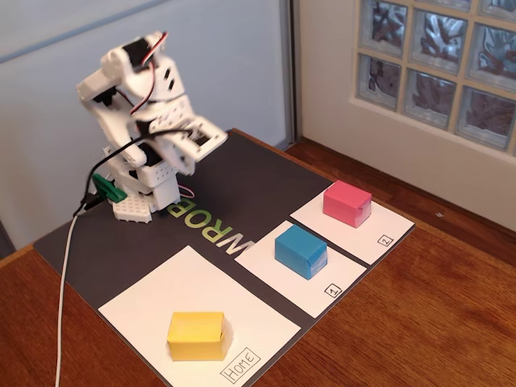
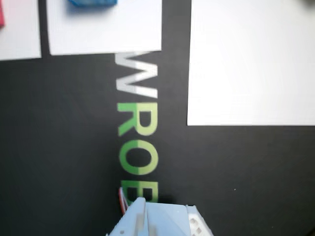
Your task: Move box blue to zone 1
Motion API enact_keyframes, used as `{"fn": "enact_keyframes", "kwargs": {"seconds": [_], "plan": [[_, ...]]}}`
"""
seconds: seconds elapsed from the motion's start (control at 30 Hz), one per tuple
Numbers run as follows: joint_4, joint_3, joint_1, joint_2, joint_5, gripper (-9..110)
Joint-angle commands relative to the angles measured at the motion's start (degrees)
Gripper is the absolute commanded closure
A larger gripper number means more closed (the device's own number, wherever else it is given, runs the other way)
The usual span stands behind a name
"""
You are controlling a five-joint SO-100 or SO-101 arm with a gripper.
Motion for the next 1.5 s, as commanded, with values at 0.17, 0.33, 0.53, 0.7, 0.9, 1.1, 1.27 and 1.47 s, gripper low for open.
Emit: {"fn": "enact_keyframes", "kwargs": {"seconds": [0.17, 0.33, 0.53, 0.7, 0.9, 1.1, 1.27, 1.47], "plan": [[-6.68, 13.8, 9.93, 5.8, -9.23, 102], [-13.01, 18.02, 6.24, 1.32, -6.15, 102], [-21.62, 22.68, 2.46, -5.54, -2.46, 102], [-27.25, 27.86, 1.14, -7.21, -1.14, 102], [-29.97, 34.19, 0.79, -5.8, -0.97, 102], [-26.98, 41.66, 0.7, 5.62, -0.62, 102], [-21.97, 45.79, 1.41, 19.42, -2.9, 102], [-20.74, 46.14, 1.14, 22.68, -4.04, 101]]}}
